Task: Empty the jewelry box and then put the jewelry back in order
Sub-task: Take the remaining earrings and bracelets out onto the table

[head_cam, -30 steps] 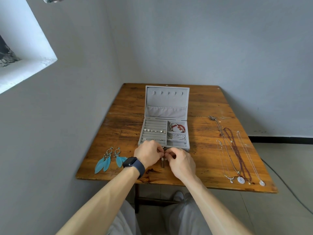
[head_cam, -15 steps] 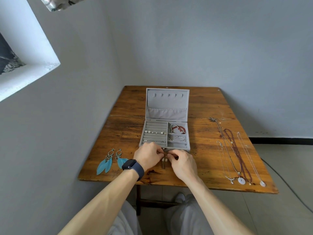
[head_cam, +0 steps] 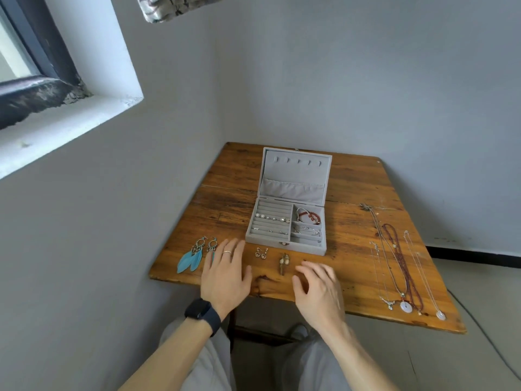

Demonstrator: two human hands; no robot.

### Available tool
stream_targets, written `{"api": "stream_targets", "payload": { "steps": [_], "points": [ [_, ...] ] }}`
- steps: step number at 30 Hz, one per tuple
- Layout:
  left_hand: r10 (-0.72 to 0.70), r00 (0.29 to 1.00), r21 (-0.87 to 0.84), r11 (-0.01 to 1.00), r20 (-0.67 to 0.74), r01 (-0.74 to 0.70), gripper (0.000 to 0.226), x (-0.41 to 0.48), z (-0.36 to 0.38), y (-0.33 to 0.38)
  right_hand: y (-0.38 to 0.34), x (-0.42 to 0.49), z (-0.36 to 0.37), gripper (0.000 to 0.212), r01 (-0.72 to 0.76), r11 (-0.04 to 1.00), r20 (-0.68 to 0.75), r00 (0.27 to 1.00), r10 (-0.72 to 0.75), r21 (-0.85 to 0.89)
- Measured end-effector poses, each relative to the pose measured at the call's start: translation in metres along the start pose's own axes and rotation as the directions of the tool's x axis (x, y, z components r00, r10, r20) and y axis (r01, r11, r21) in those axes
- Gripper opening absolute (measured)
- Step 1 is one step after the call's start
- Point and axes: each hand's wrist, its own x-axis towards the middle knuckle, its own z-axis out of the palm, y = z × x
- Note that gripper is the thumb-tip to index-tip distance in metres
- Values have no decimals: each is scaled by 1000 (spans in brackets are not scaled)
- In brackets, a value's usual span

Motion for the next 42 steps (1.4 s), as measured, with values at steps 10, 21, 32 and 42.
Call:
{"api": "stream_targets", "payload": {
  "steps": [10, 21, 32, 42],
  "points": [
    [-53, 984, 55, 998, 170, 44, 69, -3, 25, -19, -6, -4, -9, 36, 83, 988, 103, 992, -69, -133],
    [-59, 987, 12, 998, 148, 58, 70, -7, 27, -20, -57, 156, 7, 35, 179, 963, 181, 973, -144, -200],
    [-55, 986, -6, 998, 160, 57, 70, -8, 22, -19, -70, 189, 43, 22, 175, 946, 240, 965, -109, -273],
    [-47, 986, 20, 999, 162, 45, 68, -6, 25, -19, -42, 89, -22, 10, -82, 884, 107, 994, 36, 461]
  ]
}}
